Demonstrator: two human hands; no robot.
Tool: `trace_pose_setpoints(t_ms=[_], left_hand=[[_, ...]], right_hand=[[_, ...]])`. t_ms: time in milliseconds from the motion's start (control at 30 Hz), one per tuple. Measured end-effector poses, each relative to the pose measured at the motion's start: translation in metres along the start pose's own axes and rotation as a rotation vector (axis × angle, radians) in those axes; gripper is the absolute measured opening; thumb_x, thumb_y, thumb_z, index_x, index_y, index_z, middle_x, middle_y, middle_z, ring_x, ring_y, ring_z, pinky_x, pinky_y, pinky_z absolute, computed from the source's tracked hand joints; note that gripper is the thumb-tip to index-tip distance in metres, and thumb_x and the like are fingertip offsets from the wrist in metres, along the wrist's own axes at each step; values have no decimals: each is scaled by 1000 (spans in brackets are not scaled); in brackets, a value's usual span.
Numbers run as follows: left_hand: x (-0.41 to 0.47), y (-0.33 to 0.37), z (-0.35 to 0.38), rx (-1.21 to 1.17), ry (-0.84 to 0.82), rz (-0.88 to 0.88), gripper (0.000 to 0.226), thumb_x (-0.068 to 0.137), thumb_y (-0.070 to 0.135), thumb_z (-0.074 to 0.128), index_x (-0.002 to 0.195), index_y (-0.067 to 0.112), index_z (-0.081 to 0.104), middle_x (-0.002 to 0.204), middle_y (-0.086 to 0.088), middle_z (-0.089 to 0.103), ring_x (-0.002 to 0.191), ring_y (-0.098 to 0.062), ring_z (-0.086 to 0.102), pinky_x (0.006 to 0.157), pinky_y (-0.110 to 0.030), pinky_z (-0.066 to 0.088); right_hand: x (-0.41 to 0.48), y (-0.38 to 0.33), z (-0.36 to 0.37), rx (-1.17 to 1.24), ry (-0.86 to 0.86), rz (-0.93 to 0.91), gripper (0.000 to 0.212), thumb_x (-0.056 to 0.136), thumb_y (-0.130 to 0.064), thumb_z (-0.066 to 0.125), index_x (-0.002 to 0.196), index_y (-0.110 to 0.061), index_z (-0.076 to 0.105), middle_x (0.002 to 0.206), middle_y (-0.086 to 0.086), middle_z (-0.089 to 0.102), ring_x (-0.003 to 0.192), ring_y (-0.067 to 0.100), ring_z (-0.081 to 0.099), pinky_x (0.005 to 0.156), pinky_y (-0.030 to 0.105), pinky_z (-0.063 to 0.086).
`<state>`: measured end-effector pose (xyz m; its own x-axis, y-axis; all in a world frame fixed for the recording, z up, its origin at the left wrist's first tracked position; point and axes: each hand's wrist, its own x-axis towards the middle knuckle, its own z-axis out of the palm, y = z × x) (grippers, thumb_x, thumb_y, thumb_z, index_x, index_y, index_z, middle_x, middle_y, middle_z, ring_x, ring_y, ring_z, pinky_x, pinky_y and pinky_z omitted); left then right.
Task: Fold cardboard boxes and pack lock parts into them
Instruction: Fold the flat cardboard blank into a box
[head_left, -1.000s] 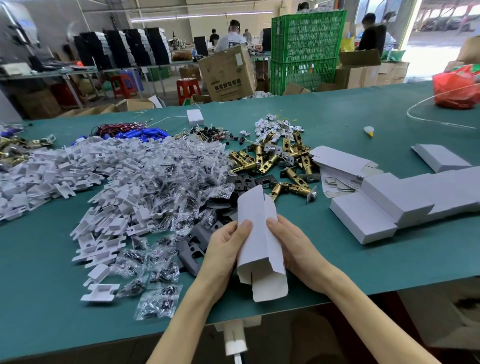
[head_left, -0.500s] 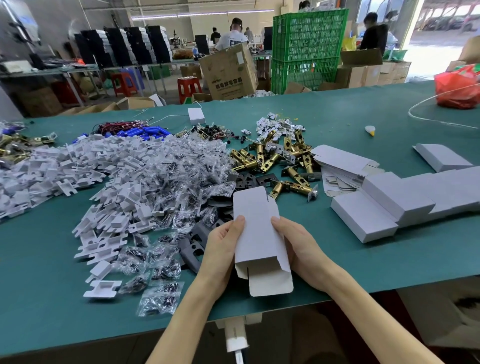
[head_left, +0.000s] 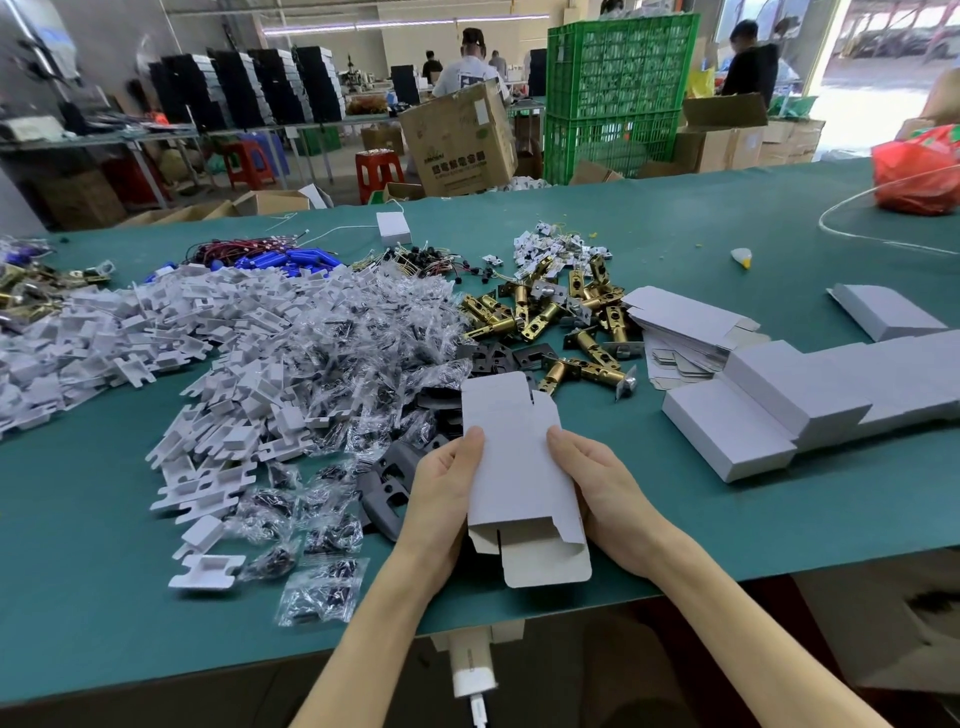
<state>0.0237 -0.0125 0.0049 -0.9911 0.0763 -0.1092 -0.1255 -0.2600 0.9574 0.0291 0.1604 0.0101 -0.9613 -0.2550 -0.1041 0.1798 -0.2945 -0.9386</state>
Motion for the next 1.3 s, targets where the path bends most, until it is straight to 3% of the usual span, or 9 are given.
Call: trace_pose_setpoints(t_ms=[233,400,533,700,767,867,1033,1167,1300], left_hand=[[0,-2,0,42,-5,45,33,109,27,50,116,3,71,108,-15,79,98,-31,76,83,-41,62],[-1,1,0,0,-21,28,41,104,43,53,107,12,79,111,-13,79,101,-29,76,84,-38,63],[-1,1,1,-19,-60,33,40,107,44,50,113,16,78,119,-10,77,112,-28,73,94,-38,59],[0,0,3,-5,-21,121,39,104,38,57,134,15,63,126,-7,74,116,-27,70,95,-39,59],[-1,0,4,-13,-24,146,37,105,35,57,138,19,60,127,-5,74,115,-27,71,91,-39,61],[-2,0,5,-16,-33,177,32,108,36,53,136,25,61,128,-3,73,115,-27,71,89,-39,62],[-3,-1,5,55,-93,207,35,109,41,48,137,25,60,127,-4,73,115,-28,71,88,-39,62],[-1,-2,4,43,-79,197,36,109,41,47,136,24,63,130,-5,72,120,-29,68,99,-47,57],[0,-1,4,6,-101,196,42,106,40,52,145,26,58,133,-2,71,121,-24,69,90,-34,61]], right_hand=[[2,3,0,-46,33,-40,36,106,-29,50,127,-3,63,120,16,73,107,32,70,94,46,57],[-1,-1,1,2,42,-11,40,105,-39,50,121,-8,69,115,14,75,98,25,74,75,30,60],[1,-2,3,-3,89,-80,46,98,-47,55,127,-13,64,122,14,72,103,22,71,78,28,59],[2,0,4,-50,59,-158,46,101,-38,59,145,-41,45,135,-12,67,120,14,67,86,24,57],[1,1,4,-130,34,-162,49,100,-38,58,146,-44,43,134,-20,65,120,10,66,88,21,55],[-1,0,6,-269,-8,-192,49,106,-39,51,152,-44,37,143,-31,53,130,-3,55,104,23,48],[-7,-7,16,-336,-120,-253,53,104,-38,52,153,-43,32,145,-17,57,126,12,62,96,31,56],[-6,-7,11,-241,-19,-225,60,102,-34,57,156,-40,32,122,5,72,103,22,72,84,36,61],[-6,-4,5,-222,69,-199,53,99,-39,61,148,-46,41,111,17,69,89,24,73,76,36,61]])
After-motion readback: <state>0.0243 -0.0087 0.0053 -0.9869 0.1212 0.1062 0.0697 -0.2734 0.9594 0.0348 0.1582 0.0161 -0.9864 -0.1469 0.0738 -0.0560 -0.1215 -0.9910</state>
